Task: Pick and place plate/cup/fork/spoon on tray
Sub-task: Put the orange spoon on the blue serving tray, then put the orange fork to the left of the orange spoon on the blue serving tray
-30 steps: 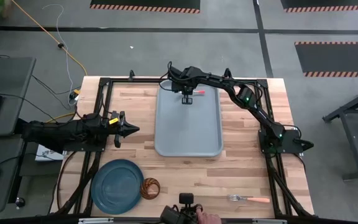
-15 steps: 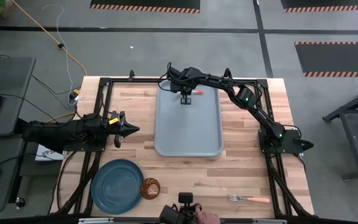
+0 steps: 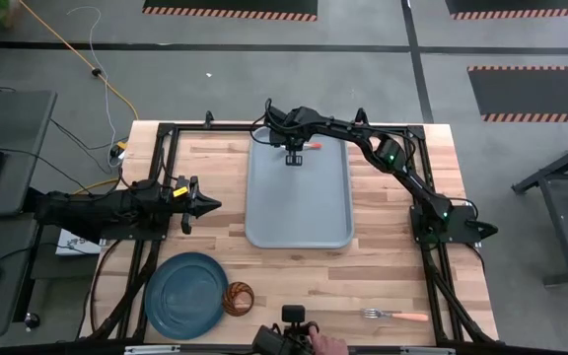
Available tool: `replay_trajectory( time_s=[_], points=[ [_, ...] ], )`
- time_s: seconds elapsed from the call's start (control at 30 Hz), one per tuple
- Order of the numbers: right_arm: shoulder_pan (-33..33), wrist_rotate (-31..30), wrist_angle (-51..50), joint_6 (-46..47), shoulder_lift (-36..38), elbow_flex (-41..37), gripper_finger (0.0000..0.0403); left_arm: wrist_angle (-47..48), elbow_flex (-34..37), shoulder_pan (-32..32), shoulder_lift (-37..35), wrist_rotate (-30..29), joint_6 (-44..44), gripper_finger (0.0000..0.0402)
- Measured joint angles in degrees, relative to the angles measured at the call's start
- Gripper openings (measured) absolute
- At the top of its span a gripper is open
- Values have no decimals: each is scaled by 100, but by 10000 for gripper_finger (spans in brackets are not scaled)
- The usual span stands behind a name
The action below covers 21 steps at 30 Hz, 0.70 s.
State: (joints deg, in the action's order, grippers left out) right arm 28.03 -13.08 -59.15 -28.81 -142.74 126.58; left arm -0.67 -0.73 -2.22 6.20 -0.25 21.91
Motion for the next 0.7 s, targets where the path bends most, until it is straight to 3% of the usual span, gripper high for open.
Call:
replay_trajectory(
  time_s=[0.43,0.7],
  points=[
    [0,0,83,32,0,0,49,-1,0,0,2,0,0,1],
    [-4,-2,-217,30,0,317,95,-1,-1,0,1,0,0,1]
  ],
)
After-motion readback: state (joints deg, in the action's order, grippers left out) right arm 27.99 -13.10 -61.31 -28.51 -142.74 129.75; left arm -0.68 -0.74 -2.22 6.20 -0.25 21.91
